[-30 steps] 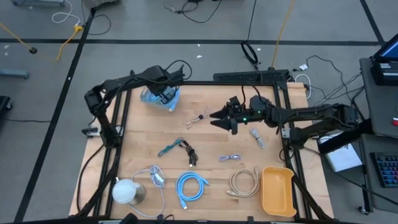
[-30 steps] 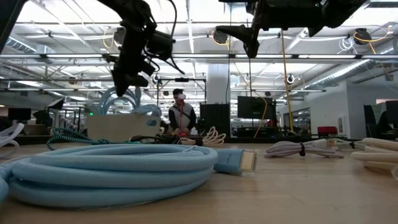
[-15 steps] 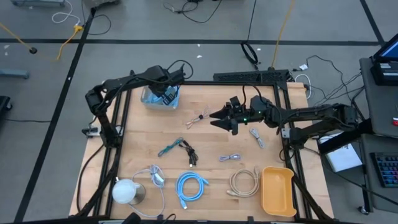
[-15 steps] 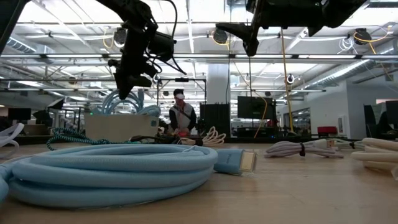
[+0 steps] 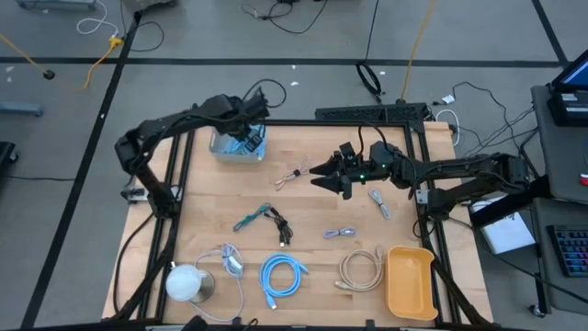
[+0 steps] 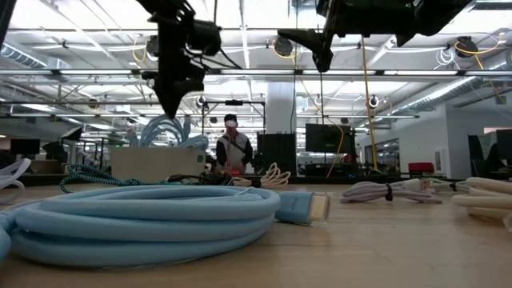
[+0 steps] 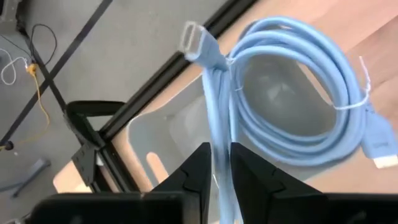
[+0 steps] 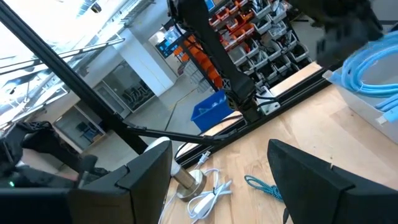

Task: Pick & Place USB Port
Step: Put the top blue HDMI cable into the gray bin

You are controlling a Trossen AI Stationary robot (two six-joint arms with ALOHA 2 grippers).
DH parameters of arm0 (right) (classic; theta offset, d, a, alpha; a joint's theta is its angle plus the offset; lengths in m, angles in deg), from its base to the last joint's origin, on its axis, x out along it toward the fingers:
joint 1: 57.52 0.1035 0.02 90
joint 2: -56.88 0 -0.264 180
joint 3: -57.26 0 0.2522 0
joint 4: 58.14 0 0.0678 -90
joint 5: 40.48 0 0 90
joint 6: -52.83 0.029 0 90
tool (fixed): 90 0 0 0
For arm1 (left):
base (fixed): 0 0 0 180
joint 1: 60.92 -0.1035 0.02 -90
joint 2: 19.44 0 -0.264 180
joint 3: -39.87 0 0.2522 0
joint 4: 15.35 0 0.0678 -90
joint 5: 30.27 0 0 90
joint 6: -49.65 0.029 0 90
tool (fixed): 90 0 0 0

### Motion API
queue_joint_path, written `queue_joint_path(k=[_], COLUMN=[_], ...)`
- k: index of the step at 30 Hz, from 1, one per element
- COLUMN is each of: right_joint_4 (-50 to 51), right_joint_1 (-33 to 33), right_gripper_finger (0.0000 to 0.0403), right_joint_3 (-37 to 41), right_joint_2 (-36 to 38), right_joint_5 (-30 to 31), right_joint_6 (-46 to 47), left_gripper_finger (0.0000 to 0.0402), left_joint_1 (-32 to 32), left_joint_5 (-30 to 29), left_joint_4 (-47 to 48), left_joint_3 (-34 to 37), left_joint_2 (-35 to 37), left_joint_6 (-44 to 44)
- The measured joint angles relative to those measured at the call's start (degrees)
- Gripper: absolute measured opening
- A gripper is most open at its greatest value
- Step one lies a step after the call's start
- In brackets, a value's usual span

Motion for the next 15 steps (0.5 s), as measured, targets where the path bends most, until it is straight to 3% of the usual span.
queue_joint_path(k=[6,15], right_joint_4=[0.0,0.0], right_joint_1=[0.0,0.0], right_gripper_finger=[0.0259,0.0258], right_joint_3=[0.0,0.0], right_joint_2=[0.0,0.0], right_joint_5=[0.1,0.1], right_joint_6=[-0.1,0.2], left_gripper_finger=[0.0070,0.0071], left_joint_1=[-0.4,0.8], left_joint_5=[1.6,4.7], left_joint_4=[0.0,0.1], left_joint_3=[0.0,0.0], left_joint_2=[4.8,5.3], left_joint_6=[-1.0,-1.9])
